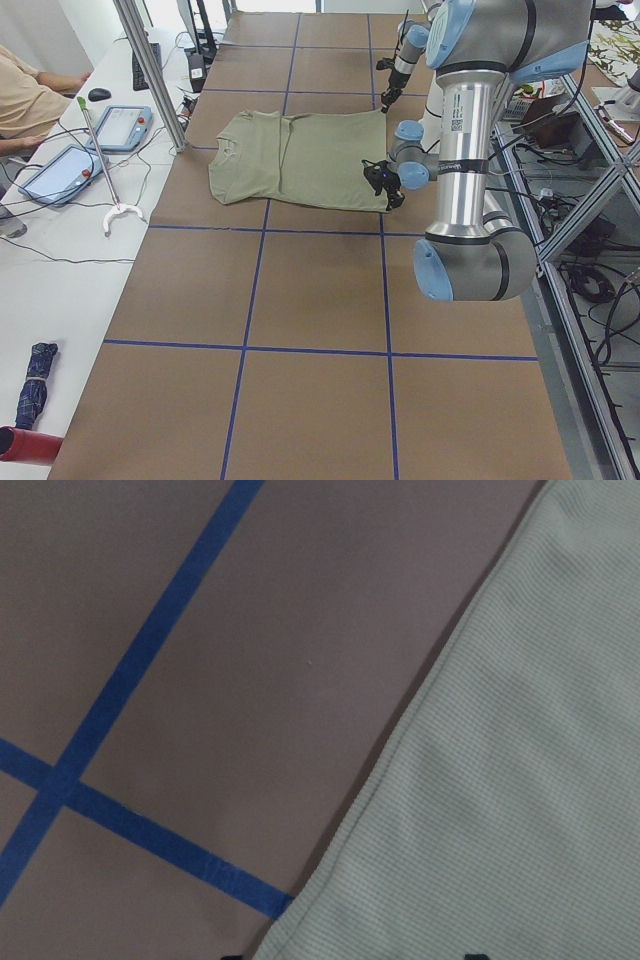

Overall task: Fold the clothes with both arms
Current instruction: 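Grasp both hem corners nearest the robot with the left and right grippers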

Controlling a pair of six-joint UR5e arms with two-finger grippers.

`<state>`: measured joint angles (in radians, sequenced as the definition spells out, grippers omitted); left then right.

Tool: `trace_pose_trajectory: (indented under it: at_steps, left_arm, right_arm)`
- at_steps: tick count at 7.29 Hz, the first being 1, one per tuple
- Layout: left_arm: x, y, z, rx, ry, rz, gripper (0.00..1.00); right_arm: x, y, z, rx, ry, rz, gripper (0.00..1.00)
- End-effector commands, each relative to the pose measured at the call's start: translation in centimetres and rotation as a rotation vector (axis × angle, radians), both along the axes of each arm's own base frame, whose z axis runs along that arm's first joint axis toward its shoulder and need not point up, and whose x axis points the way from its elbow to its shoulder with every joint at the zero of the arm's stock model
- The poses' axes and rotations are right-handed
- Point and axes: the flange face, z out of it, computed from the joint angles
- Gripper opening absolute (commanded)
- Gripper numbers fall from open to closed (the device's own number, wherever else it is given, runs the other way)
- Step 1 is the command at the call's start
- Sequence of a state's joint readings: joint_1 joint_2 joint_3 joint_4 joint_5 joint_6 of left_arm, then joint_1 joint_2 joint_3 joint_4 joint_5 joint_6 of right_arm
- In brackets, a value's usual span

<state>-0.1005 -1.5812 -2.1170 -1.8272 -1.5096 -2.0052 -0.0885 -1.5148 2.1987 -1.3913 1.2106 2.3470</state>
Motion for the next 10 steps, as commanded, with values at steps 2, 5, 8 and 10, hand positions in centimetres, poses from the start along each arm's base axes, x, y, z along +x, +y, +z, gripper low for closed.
trace_pose_trajectory:
  at_steps: [2, 5, 8, 10]
  left_arm:
    - [-0.3, 0.6, 1.2, -0.005, -0.025, 0.008, 0.68]
    - [0.2, 1.6, 1.1, -0.035, -0.017, -0.001, 0.06]
    - [-1.0, 1.9, -2.1, -0.033, 0.051, 0.006, 0.00]
    - [-2.0, 4.2, -5.6, -0.070, 0.134, 0.027, 0.00]
  right_arm:
    - [0.0, 0.0, -0.2, 0.000, -0.003, 0.000, 0.00]
    - [0.0, 0.0, -0.2, 0.000, -0.003, 0.001, 0.00]
    - [0.7, -0.3, -0.6, -0.001, -0.012, 0.004, 0.00]
    - [2.1, 0.3, 0.0, -0.001, 0.006, -0.013, 0.00]
